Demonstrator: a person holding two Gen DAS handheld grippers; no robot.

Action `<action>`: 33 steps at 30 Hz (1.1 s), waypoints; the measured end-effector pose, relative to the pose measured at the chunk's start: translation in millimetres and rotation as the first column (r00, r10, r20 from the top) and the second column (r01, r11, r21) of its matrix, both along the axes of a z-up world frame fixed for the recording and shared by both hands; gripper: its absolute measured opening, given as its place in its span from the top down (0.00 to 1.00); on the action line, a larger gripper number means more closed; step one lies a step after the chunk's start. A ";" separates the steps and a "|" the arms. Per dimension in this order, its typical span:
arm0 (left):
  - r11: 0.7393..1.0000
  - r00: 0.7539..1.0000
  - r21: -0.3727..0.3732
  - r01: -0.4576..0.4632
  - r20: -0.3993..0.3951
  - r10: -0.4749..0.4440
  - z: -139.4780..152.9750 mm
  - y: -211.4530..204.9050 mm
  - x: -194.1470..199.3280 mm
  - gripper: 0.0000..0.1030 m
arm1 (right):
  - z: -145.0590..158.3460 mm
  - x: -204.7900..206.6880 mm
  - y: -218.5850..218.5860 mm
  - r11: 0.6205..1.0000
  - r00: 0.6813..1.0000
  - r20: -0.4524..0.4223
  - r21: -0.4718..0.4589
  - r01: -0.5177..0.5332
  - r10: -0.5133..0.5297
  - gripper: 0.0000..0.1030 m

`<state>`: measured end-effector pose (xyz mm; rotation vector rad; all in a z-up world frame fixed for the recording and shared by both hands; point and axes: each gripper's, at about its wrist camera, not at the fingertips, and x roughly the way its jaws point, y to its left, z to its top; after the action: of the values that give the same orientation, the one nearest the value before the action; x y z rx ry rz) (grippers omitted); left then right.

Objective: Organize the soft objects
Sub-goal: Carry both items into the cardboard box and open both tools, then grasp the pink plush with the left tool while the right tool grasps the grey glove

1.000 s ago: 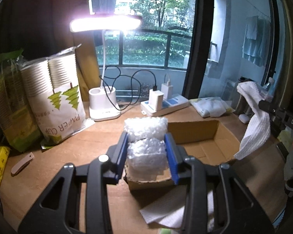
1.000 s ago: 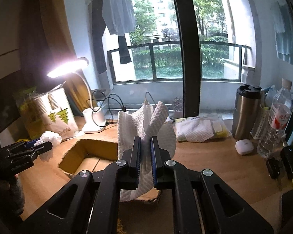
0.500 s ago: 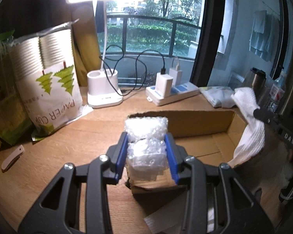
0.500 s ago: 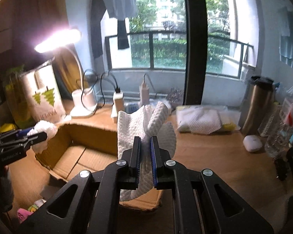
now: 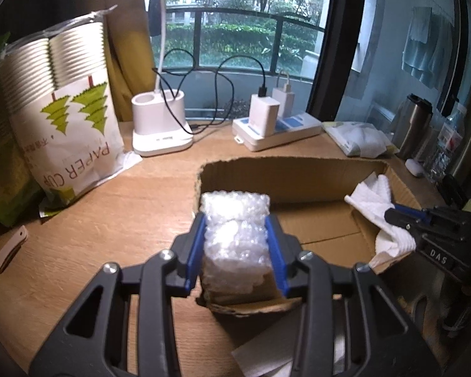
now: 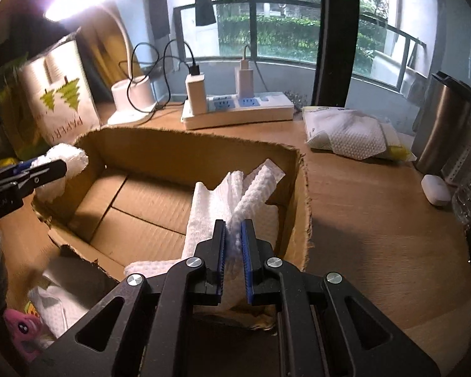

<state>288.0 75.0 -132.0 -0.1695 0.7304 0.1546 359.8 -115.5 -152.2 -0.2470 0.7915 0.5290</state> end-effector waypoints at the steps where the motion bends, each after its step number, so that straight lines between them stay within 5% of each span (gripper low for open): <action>1: 1.000 1.000 -0.003 0.000 -0.003 0.000 -0.4 0.1 0.2 0.61 | -0.2 0.3 0.0 1.000 1.000 -0.001 -0.003 0.001 -0.001 0.89; 6: 1.000 1.000 -0.017 0.016 -0.011 -0.016 -0.1 -1.0 0.6 0.51 | 1.7 0.3 -0.8 1.000 1.000 -0.016 -0.002 -0.001 0.001 0.82; 11: 1.000 1.000 -0.013 0.010 -0.002 -0.010 4.2 -2.6 -2.2 0.49 | 12.8 -7.2 -3.0 1.000 1.000 0.015 0.010 0.004 -0.004 0.58; 33: 1.000 0.997 -0.021 0.007 0.073 -0.005 28.3 -6.1 -47.2 0.37 | 45.8 -55.6 -19.5 0.999 0.996 0.083 0.045 0.028 -0.032 0.56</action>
<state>240.8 69.0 -103.7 -0.1924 0.6595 0.1344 304.2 -134.9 -106.4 -0.2151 0.7003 0.5038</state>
